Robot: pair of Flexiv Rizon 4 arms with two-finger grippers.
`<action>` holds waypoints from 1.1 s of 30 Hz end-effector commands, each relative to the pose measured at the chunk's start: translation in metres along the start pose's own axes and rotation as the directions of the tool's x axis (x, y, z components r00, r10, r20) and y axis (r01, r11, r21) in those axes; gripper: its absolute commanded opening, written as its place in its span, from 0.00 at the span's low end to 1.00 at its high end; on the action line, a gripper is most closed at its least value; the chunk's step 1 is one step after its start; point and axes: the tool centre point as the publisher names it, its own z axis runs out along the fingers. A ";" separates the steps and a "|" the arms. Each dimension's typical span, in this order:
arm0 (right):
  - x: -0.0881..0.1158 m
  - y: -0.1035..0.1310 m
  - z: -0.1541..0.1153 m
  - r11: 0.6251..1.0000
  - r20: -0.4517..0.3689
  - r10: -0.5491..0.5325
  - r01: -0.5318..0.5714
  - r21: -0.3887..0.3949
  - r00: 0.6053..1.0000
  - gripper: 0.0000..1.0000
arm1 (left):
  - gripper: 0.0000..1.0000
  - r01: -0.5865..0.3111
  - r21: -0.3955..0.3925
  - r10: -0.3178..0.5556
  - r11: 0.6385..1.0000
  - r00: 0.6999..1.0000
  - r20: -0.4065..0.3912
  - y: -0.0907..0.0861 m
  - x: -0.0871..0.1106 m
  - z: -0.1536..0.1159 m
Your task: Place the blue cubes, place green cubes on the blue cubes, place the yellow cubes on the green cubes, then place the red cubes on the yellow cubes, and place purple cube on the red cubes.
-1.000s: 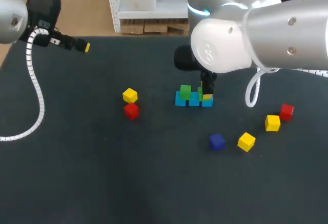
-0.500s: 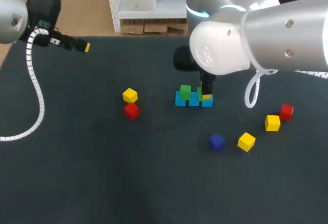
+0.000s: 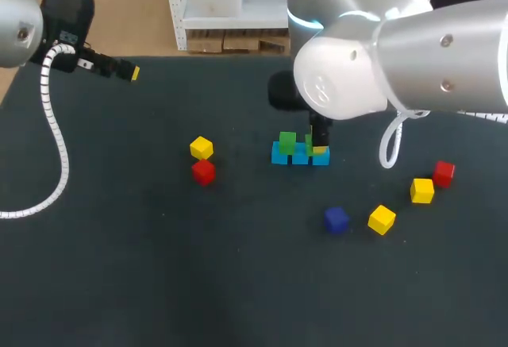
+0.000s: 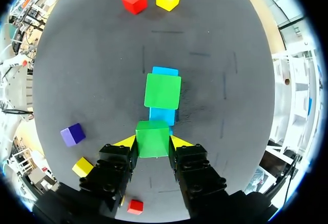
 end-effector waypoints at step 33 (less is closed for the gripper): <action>0.002 -0.006 0.007 1.000 0.026 0.022 -0.022 0.000 0.999 1.00 | 1.00 -0.002 0.008 0.002 1.000 1.000 0.004 0.002 0.001 0.000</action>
